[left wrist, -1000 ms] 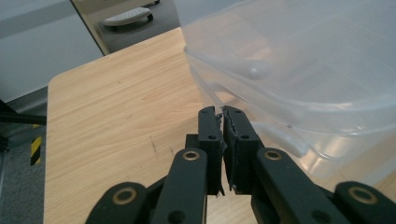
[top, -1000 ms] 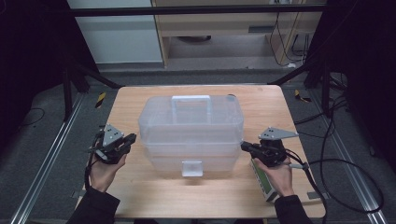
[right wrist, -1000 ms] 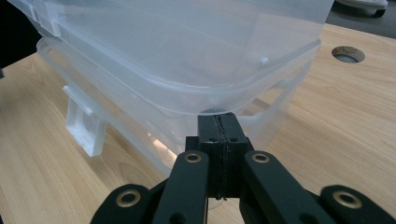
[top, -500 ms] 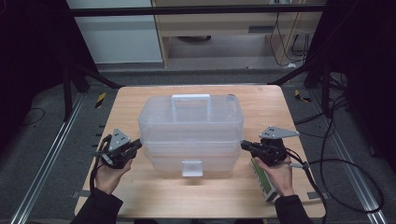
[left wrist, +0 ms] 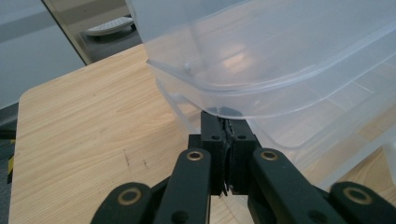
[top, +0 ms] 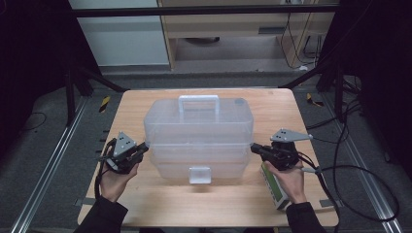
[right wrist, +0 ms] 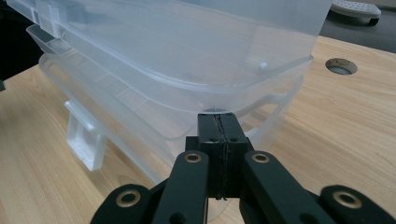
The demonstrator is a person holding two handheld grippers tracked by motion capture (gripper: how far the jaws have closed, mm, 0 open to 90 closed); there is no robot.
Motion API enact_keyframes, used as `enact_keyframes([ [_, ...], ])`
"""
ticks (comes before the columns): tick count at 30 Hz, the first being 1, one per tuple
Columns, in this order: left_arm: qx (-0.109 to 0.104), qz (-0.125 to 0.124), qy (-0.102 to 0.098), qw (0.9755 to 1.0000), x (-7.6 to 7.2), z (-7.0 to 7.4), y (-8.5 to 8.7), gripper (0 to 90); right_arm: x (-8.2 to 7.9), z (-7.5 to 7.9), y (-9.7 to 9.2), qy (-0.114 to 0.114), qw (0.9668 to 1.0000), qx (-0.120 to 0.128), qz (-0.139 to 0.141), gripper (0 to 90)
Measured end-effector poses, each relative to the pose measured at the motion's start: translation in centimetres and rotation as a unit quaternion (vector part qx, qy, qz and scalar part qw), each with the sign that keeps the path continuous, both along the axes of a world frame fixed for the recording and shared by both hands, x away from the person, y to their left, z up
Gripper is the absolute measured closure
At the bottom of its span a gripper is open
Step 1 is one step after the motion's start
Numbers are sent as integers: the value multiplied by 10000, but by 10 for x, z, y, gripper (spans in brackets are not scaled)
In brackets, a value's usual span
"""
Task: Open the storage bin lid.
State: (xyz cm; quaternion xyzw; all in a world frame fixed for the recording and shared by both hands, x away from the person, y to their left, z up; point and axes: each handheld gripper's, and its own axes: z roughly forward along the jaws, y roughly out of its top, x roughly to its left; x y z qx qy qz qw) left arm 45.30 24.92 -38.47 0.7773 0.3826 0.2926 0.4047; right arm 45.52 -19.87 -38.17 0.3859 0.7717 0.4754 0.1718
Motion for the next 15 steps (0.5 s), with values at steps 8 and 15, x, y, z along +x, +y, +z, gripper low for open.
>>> enact_keyframes([
  [8, -4, -8, -55, 10000, 4, 4, -4, 875, 3, 5, 2, -61, 10000, 34, -70, 900],
  [15, -62, 32, -111, 9999, 5, 7, -4, 877, 8, 6, 0, -67, 9998, 175, -95, 900],
])
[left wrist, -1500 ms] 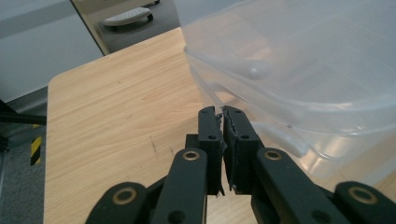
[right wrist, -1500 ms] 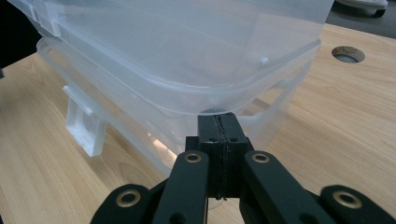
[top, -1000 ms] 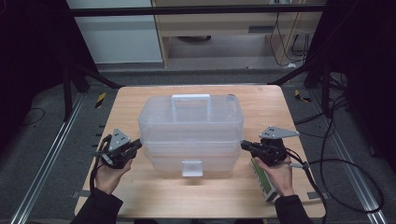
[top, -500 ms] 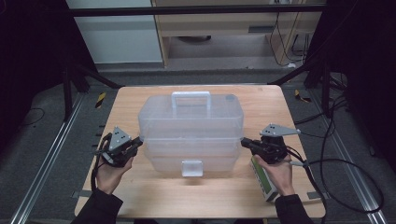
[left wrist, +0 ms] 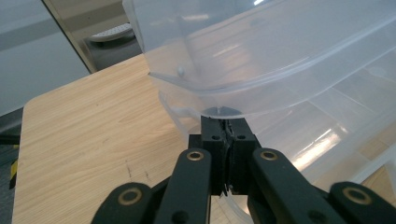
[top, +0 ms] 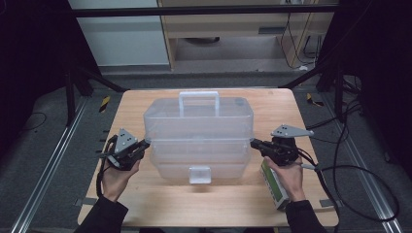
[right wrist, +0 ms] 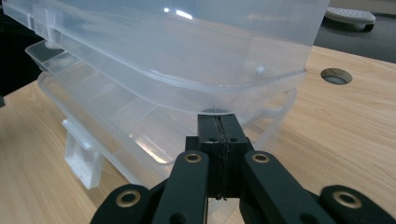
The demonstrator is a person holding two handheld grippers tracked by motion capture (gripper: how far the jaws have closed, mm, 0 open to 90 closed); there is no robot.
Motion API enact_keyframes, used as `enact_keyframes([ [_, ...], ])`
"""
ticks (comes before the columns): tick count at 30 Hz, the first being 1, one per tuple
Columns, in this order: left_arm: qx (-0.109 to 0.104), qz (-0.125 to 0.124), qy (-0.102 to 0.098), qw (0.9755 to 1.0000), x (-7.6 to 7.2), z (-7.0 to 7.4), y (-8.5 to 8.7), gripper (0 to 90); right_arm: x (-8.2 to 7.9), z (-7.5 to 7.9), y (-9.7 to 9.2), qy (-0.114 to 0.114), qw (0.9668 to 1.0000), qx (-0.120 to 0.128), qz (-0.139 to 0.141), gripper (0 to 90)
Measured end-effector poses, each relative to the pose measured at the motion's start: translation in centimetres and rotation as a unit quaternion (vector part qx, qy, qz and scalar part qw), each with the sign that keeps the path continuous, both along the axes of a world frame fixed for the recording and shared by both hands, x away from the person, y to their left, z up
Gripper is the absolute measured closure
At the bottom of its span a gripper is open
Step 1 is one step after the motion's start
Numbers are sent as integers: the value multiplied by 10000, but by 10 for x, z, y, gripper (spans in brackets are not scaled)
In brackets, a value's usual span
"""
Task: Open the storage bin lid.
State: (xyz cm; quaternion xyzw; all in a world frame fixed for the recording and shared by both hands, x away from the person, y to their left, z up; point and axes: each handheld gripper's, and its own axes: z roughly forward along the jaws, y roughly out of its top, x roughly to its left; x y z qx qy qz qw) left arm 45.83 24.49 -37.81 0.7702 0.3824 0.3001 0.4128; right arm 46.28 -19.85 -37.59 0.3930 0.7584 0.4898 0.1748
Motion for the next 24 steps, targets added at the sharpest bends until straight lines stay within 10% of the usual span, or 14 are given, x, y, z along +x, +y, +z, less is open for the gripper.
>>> enact_keyframes([
  [12, -7, 103, -65, 9999, 5, -1, -3, 866, 3, 3, 2, -60, 10000, -3, -42, 900],
  [24, 41, 287, -369, 9989, 3, -1, -4, 646, 2, 4, 2, -75, 10000, -26, -18, 900],
])
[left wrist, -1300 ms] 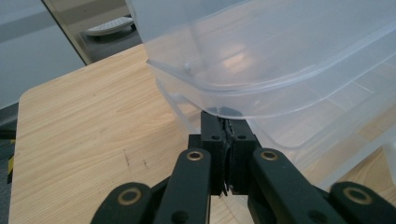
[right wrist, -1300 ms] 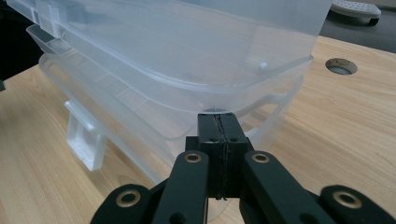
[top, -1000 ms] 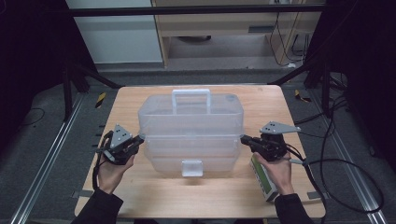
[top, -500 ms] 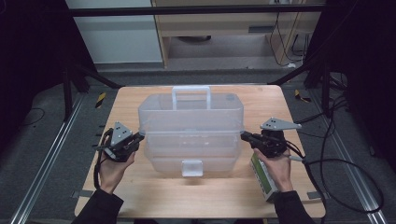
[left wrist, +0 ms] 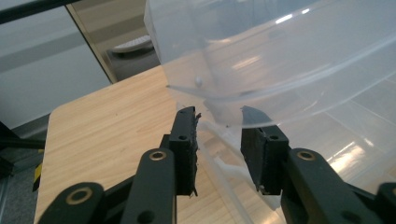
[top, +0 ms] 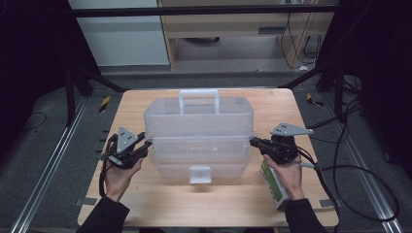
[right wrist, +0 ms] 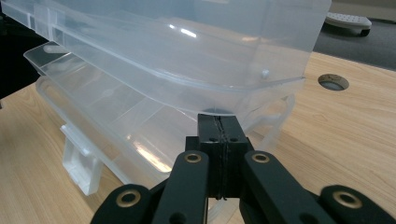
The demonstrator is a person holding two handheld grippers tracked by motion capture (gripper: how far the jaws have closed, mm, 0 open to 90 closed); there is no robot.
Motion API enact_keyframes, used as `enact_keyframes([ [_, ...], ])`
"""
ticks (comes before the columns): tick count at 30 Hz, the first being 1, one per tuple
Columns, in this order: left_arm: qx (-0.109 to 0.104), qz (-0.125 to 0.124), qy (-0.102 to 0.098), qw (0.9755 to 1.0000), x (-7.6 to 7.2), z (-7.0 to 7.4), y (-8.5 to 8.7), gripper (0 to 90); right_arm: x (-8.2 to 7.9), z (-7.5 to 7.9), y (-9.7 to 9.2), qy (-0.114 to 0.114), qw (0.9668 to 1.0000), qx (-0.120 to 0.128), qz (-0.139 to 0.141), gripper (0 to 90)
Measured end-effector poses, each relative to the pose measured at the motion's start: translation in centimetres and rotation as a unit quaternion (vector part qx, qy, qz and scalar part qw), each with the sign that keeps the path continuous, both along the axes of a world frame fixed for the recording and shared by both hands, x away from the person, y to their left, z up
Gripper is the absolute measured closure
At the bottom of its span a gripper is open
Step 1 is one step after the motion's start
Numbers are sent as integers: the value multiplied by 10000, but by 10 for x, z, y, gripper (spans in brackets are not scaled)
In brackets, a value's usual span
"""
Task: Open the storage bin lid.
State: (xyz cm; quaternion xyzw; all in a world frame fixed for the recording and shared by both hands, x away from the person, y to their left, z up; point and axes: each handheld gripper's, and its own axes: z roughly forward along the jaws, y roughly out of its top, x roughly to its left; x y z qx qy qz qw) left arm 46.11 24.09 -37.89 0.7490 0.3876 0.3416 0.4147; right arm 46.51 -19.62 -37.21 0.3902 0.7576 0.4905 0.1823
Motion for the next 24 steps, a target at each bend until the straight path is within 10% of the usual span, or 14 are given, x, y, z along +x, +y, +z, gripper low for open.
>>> enact_keyframes([
  [24, 20, 129, -403, 9991, 4, 4, -7, 646, -1, 0, 0, -68, 10000, -34, -46, 869],
])
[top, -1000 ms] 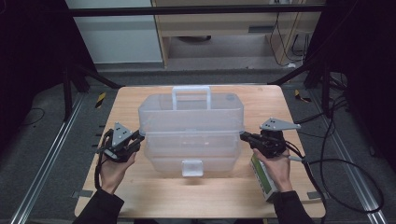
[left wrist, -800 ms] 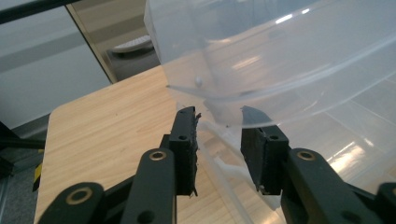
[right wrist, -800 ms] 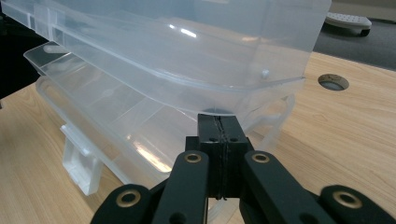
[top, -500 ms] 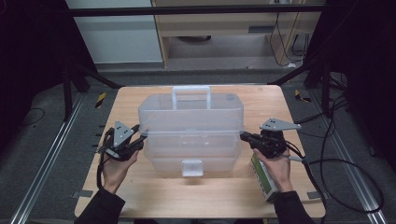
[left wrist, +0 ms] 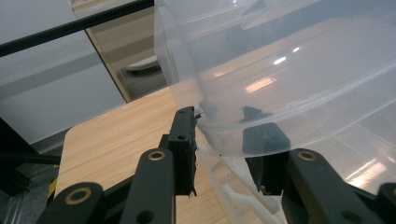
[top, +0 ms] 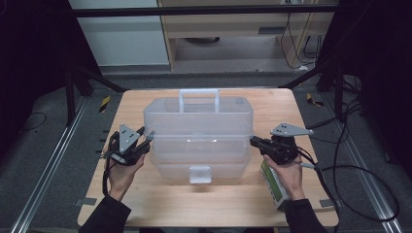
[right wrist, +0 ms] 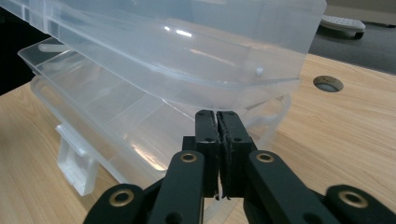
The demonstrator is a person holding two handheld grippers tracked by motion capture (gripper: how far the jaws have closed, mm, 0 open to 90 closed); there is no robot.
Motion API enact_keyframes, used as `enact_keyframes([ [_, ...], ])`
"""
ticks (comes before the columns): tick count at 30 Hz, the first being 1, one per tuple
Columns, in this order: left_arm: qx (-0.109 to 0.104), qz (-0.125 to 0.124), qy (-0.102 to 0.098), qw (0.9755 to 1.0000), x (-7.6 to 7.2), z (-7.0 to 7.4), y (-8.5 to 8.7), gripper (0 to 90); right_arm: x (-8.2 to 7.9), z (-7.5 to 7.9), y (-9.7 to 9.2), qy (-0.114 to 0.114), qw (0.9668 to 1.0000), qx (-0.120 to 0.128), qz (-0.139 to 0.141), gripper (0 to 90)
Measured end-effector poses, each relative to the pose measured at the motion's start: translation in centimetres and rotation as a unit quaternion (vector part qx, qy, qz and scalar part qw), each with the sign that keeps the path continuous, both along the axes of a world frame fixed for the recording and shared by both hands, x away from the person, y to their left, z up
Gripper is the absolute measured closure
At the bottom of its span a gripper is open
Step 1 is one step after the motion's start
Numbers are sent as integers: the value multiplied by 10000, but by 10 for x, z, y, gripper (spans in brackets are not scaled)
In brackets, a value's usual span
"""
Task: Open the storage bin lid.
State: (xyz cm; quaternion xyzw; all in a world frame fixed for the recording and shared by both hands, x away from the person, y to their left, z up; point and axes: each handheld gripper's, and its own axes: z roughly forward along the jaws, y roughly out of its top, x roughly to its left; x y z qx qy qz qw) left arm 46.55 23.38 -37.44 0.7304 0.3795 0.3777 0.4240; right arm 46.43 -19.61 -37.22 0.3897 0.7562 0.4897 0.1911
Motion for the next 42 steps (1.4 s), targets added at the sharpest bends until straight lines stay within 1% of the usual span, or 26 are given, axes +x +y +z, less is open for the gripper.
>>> enact_keyframes([
  [5, -3, 49, -13, 10000, 1, 2, -1, 653, -1, 0, -1, 57, 9997, -180, -154, 806],
  [7, 13, 62, -16, 10000, 1, 2, -2, 656, -1, -2, -1, 161, 9993, -271, -176, 783],
  [11, 41, 73, -12, 10000, 2, 4, -2, 660, 1, -8, 0, 273, 9981, -485, -246, 755],
  [14, 44, 79, -3, 10000, 2, 4, -2, 662, 1, -9, 0, 363, 9975, -534, -288, 743],
  [15, 54, 81, 3, 10000, 2, 5, -2, 662, 1, -9, 0, 343, 9973, -587, -287, 740],
  [17, 42, 97, 26, 9999, 2, 5, -3, 662, 0, -10, 0, 383, 9970, -611, -263, 733],
  [19, 55, 101, 42, 9999, 2, 6, -3, 663, 0, -11, 1, 412, 9962, -717, -264, 725],
  [21, 51, 107, 61, 9999, 3, 7, -3, 663, 1, -13, 3, 504, 9950, -820, -268, 715],
  [23, 52, 119, 73, 9999, 3, 8, -3, 665, 1, -15, 4, 545, 9942, -894, -254, 713],
  [27, 50, 142, 101, 9998, 5, 9, -4, 669, 3, -20, 8, 660, 9925, -1004, -224, 707],
  [29, 55, 154, 117, 9998, 5, 10, -4, 670, 3, -21, 9, 723, 9919, -1019, -234, 707],
  [30, 58, 160, 120, 9998, 6, 11, -4, 671, 3, -22, 10, 685, 9921, -1031, -222, 709],
  [33, 56, 173, 142, 9997, 7, 11, -4, 674, 4, -24, 11, 720, 9922, -1000, -196, 715],
  [35, 65, 182, 150, 9997, 8, 12, -4, 675, 5, -26, 12, 770, 9913, -1044, -202, 719],
  [36, 70, 185, 153, 9997, 8, 12, -4, 676, 6, -27, 12, 762, 9917, -1014, -185, 725],
  [37, 75, 188, 158, 9997, 8, 12, -4, 676, 6, -28, 11, 791, 9922, -944, -173, 727],
  [38, 75, 192, 159, 9997, 8, 12, -4, 677, 7, -29, 11, 865, 9920, -897, -182, 726],
  [40, 66, 200, 166, 9996, 8, 13, -5, 677, 8, -31, 9, 904, 9926, -794, -165, 734],
  [42, 72, 201, 174, 9996, 9, 13, -5, 678, 8, -31, 9, 908, 9926, -787, -157, 745],
])
